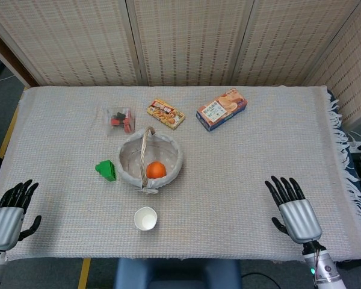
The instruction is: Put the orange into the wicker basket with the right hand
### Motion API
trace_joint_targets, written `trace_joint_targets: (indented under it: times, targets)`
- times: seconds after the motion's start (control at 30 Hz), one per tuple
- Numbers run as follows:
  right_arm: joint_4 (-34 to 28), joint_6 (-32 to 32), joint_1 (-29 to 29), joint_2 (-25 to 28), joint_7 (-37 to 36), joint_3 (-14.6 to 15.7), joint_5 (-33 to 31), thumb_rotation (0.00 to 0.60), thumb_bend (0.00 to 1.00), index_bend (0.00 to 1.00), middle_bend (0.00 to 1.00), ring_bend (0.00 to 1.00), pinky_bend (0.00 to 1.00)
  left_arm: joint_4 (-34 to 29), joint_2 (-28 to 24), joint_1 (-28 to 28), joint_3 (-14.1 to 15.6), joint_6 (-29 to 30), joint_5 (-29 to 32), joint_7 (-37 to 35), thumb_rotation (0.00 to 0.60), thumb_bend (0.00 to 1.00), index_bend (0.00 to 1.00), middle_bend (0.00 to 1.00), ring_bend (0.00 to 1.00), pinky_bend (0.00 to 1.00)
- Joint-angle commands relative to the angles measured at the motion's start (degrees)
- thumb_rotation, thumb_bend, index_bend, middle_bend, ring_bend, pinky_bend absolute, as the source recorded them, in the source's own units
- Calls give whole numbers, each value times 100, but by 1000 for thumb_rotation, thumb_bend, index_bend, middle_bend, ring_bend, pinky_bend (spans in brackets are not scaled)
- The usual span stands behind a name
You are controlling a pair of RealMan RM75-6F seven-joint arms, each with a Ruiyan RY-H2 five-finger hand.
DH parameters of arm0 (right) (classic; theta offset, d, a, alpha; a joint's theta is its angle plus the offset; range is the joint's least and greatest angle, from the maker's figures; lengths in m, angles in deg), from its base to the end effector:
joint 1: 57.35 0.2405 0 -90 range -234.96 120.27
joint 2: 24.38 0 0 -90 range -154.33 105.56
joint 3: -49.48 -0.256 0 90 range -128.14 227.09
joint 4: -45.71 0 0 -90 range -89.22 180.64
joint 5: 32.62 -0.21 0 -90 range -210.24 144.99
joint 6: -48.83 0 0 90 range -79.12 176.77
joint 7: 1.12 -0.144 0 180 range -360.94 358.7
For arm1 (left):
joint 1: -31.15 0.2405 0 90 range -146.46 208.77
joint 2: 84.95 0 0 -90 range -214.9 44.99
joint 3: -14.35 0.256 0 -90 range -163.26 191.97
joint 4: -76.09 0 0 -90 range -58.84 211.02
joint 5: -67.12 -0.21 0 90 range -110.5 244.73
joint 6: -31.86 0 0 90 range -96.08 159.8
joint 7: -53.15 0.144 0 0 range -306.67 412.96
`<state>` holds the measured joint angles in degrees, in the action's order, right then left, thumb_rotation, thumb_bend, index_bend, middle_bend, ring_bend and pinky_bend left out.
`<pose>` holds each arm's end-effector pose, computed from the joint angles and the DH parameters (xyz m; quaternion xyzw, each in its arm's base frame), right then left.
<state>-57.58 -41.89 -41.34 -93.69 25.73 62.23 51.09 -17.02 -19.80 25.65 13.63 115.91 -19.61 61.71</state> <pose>-0.2541 -0.1708 0.1017 0.6989 -0.3172 0.3168 0.5572 -0.3070 0.1760 0.1438 -0.6343 -0.3601 -0.3436 0.5916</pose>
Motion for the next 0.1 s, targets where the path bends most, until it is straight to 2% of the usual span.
trace_joint_targets:
  times: [0.03,0.1]
  targets:
    - [645,-194,-440,37,-688,37,124,600,140,0,0,0,53,-6,4,-5,2,-5,-10,19,600,372,0,0,0,98]
    - [680,-175,-465,49,-781,-66,129,600,140,0,0,0,53,-5,0,-8,10,-22,-10,38,600,372,0,0,0,99]
